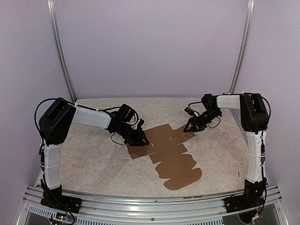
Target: Fold the paper box
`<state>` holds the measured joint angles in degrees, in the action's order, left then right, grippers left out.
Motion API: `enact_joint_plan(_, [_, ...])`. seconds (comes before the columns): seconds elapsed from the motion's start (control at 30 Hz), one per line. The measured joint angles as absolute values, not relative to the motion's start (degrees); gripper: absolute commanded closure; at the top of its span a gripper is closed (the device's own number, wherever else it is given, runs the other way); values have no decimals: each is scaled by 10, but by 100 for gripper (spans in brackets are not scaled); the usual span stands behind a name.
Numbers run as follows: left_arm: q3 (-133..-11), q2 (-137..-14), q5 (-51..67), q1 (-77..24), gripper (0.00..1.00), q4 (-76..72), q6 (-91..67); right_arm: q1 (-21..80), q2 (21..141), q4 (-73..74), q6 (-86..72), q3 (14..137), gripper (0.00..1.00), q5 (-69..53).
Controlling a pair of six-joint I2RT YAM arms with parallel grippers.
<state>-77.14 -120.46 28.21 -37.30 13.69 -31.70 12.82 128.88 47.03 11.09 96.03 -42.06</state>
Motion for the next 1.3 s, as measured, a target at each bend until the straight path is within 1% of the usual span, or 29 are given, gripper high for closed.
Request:
enact_joint_plan(0.13, [-786, -1219, 294, -373, 70, 128, -319, 130, 1293, 474, 108, 961, 45, -444])
enact_joint_plan(0.3, [-788, -1224, 301, -373, 70, 118, -321, 131, 1289, 475, 100, 961, 62, -436])
enact_joint_plan(0.33, [-788, -1225, 301, -373, 70, 116, -321, 131, 1286, 475, 96, 960, 66, -428])
enact_joint_plan(0.4, [-788, -1226, 303, -373, 66, 113, -321, 132, 1277, 470, 92, 959, 78, -408])
enact_joint_plan(0.5, [-788, -1226, 306, -373, 55, 109, -322, 133, 1260, 464, 91, 958, 98, -382])
enact_joint_plan(0.53, [-788, -1226, 307, -373, 51, 105, -321, 133, 1252, 461, 87, 956, 100, -376])
enact_joint_plan(0.6, [-788, -1226, 305, -375, 42, 92, -320, 134, 1236, 456, 83, 950, 100, -372])
enact_joint_plan(0.67, [-776, -1215, 294, -378, 35, 77, -317, 136, 1221, 449, 81, 941, 100, -368])
enact_joint_plan(0.77, [-733, -1174, 259, -376, 30, 66, -314, 139, 1188, 433, 82, 915, 100, -368])
enact_joint_plan(1.07, [-561, -1011, 172, -330, 23, -34, -330, 138, 1056, 395, 83, 828, 100, -395])
enact_joint_plan(1.2, [-494, -984, 183, -327, 23, -110, -344, 137, 1012, 378, 83, 804, 100, -412])
enact_joint_plan(1.3, [-432, -975, 215, -331, 23, -179, -355, 135, 994, 369, 83, 792, 100, -424])
